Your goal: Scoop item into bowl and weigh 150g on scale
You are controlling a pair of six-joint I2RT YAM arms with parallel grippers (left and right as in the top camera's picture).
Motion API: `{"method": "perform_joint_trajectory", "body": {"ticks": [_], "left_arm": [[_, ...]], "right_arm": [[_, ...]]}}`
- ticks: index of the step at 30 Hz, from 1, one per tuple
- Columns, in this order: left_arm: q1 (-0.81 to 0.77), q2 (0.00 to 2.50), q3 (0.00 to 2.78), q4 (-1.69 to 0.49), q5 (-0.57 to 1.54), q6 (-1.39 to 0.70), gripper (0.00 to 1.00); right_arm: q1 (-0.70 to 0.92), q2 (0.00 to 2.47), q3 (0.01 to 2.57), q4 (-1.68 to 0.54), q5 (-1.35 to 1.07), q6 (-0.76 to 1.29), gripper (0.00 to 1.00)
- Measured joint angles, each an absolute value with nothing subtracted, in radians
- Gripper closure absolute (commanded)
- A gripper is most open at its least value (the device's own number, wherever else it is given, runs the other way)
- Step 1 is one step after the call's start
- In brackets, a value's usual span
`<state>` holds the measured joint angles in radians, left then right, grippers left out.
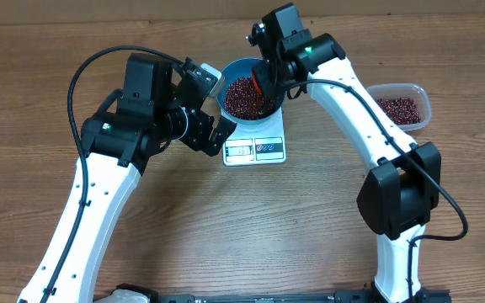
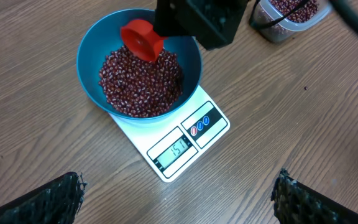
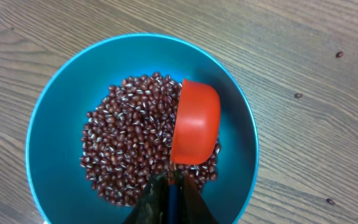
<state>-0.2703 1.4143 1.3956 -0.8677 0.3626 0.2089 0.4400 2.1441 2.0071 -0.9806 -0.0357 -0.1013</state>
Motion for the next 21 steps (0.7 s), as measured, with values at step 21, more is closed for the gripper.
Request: {"method": "perform_joint_trajectory", "body": {"ticks": [21], "left_arm": [[-0.27, 1.414, 1.396, -0.868, 0.363, 0.209, 0.0]], "right_arm": [[0.432, 2.156, 2.018, -1.026, -0.15, -0.101, 0.96]]}}
